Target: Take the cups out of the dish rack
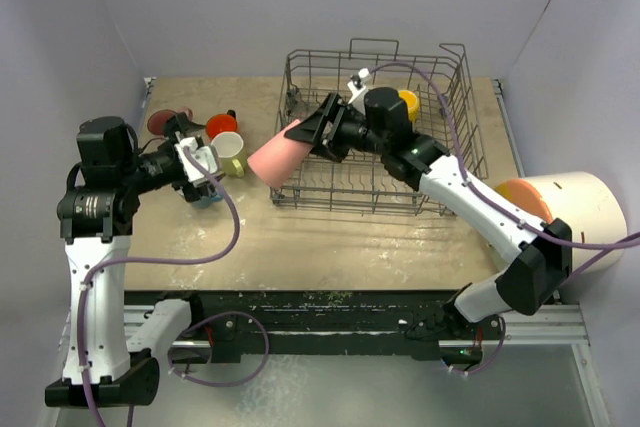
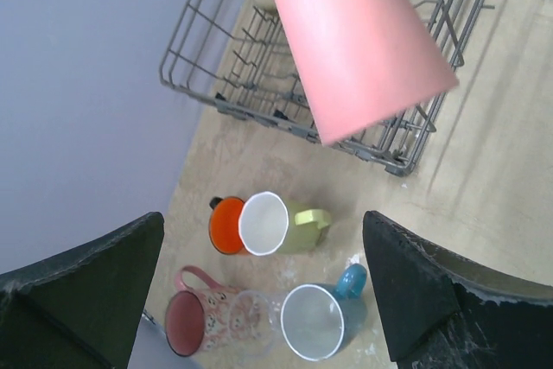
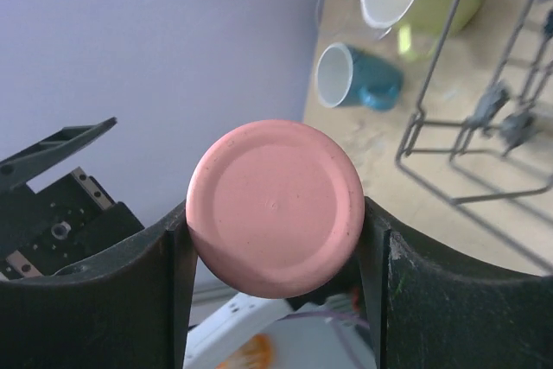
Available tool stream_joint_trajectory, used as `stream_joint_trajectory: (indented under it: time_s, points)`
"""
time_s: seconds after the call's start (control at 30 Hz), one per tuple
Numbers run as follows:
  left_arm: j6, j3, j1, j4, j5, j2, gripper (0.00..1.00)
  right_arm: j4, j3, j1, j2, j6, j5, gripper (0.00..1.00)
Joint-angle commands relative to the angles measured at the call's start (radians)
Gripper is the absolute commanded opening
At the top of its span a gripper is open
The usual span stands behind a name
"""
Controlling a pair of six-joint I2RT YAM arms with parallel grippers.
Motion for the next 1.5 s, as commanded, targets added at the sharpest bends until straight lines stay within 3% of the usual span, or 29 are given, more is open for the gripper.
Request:
stream_joint_trajectory:
  time_s: [0.0, 0.17, 0.37, 0.5, 0.83, 0.9, 0.93, 1.03, 1.13, 1.37, 1.47]
  points:
    - [0.054, -0.015, 0.0, 0.05, 0.112, -0.046, 1.0, 0.412, -0.074, 0.04, -0.033, 0.283, -0.16, 0.1]
    - [0.071, -0.009, -0.001, 0.037, 0.139, -0.062, 0.98, 0.576, -0.122, 0.095, -0.012, 0.394, -0.178, 0.1]
    - [0.129, 0.025, 0.0, -0.023, 0.142, -0.075, 0.95, 0.638, -0.172, 0.108, -0.026, 0.449, -0.171, 0.1]
    - [0.102, 0.024, 0.0, 0.025, 0.158, -0.104, 0.86, 0.657, -0.168, 0.135, -0.021, 0.468, -0.17, 0.11]
    - [-0.175, 0.027, -0.001, 0.277, 0.205, -0.105, 0.39, 0.74, -0.158, 0.22, 0.015, 0.516, -0.145, 0.28]
    - [-0.193, 0.028, -0.001, 0.305, 0.196, -0.096, 0.19, 0.741, -0.158, 0.22, 0.017, 0.513, -0.15, 0.33]
    - [-0.22, 0.025, 0.0, 0.329, 0.171, -0.093, 0.02, 0.719, -0.16, 0.222, 0.014, 0.513, -0.166, 0.39]
    - [-0.267, 0.02, -0.001, 0.381, 0.072, -0.07, 0.0, 0.649, -0.172, 0.191, -0.026, 0.477, -0.155, 0.59]
    - [-0.267, 0.041, 0.0, 0.39, -0.085, -0.024, 0.0, 0.421, -0.148, 0.117, -0.086, 0.351, -0.116, 0.74]
    - [-0.099, 0.274, 0.026, 0.133, -0.552, 0.249, 0.0, -0.04, -0.114, -0.061, -0.243, 0.039, 0.085, 0.89]
    - [-0.03, 0.416, 0.168, -0.025, -0.584, 0.425, 0.0, -0.172, -0.085, -0.067, -0.271, -0.056, 0.185, 0.9]
